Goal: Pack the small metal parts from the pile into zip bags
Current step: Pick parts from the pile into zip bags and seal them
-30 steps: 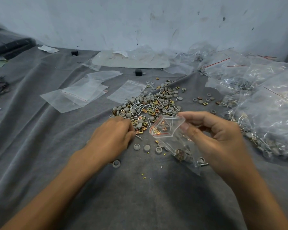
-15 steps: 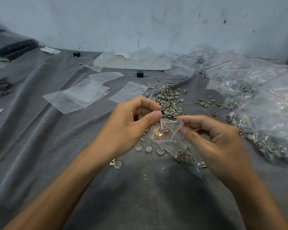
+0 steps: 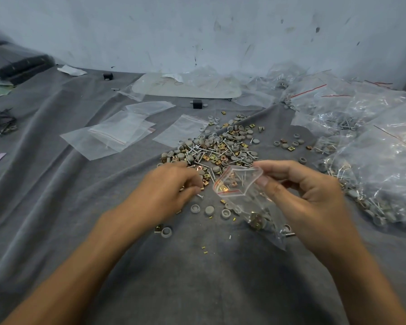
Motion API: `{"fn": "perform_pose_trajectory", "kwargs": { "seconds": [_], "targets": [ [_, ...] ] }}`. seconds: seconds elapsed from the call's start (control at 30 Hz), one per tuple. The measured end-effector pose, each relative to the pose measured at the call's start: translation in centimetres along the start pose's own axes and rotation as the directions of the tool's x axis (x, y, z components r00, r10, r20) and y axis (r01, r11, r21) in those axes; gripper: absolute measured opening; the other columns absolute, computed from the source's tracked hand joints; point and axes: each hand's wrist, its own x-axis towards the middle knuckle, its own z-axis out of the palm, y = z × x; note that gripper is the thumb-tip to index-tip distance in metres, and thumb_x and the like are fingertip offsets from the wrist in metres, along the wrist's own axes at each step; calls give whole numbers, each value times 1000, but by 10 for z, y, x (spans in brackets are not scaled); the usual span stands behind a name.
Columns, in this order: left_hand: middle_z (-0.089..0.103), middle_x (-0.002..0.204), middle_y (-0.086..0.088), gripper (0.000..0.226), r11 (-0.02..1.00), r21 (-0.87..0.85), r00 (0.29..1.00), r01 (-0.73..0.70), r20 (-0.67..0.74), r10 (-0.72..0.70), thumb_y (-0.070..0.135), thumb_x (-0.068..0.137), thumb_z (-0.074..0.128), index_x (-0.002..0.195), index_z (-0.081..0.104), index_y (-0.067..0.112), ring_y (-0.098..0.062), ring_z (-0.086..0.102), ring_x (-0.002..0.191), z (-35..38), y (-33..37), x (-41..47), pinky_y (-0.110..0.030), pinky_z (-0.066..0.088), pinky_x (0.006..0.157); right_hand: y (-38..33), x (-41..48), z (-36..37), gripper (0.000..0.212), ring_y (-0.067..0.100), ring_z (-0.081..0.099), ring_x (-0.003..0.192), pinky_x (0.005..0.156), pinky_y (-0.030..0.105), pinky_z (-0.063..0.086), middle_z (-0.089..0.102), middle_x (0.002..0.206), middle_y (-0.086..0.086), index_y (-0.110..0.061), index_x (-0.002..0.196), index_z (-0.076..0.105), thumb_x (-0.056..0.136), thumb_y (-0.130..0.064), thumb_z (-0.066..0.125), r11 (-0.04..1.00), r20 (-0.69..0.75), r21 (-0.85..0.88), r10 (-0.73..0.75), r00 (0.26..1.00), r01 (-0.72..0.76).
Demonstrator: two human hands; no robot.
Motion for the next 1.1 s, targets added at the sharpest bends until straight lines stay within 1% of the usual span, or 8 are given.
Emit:
{"fn": "perform_pose_trajectory", "kwargs": {
  "seconds": [0.13,0.33,0.5,0.6,0.7,0.8,0.9,1.1],
  "targets": [
    [59,105,4,17,985,160,996,-58,72,47,30,99,60,113,70,31,-18,52,107,16,-1,3,-33,43,85,1,-1,-1,19,2,71,85,77,21,56,76,92,-20,-35,102,76,87,-22,74,1000,2,-11,1,1000,-1],
    [51,98,9,8,989,138,995,-61,92,49,34,100,57,92,57,31,-16,51,104,17,-2,7,-32,42,86,2,0,-2,18,2,71,86,77,22,57,77,92,-19,-36,103,76,86,-28,73,1000,3,-11,8,1000,-8],
    [65,90,16,7,979,-204,996,3,-82,-20,34,99,58,97,63,29,-2,58,83,2,4,6,-30,47,74,3,-1,-3,23,4,71,84,77,20,56,77,92,-17,-33,104,77,89,-15,76,1000,14,-22,15,1000,-15],
    [65,73,14,7,889,-458,985,-5,-155,-74,34,96,65,90,66,31,0,54,61,-12,17,4,-20,41,59,2,-2,-2,22,4,71,84,76,17,55,77,92,-16,-30,104,77,88,-15,76,1000,18,-11,26,999,-26],
    [71,72,2,6,785,-618,973,-40,-203,-111,30,90,71,86,69,27,-5,57,60,-22,31,2,-20,44,56,1,-1,0,21,3,71,84,76,15,54,77,91,-17,-29,104,77,87,-16,76,999,21,-6,31,999,-31],
    [74,78,-7,4,692,-720,976,-39,-177,-128,28,84,70,83,69,25,-14,58,62,-28,41,1,-27,47,57,0,-1,0,20,2,71,83,77,16,54,77,91,-16,-28,103,77,87,-17,76,999,22,2,34,999,-34],
    [76,79,-7,11,616,-787,988,-46,-127,-89,13,90,72,83,69,21,-8,56,58,-30,46,0,-14,43,51,0,-1,0,19,1,70,83,76,17,54,77,90,-16,-30,102,77,87,-19,76,1000,20,1,29,999,-29],
    [61,70,18,5,671,-739,991,-65,-126,-42,24,87,74,92,73,26,-3,47,63,-29,44,-1,-13,40,58,1,-1,0,17,3,70,81,73,15,53,77,90,-15,-30,102,78,87,-24,75,1000,6,12,8,1000,-8]
  ]
}}
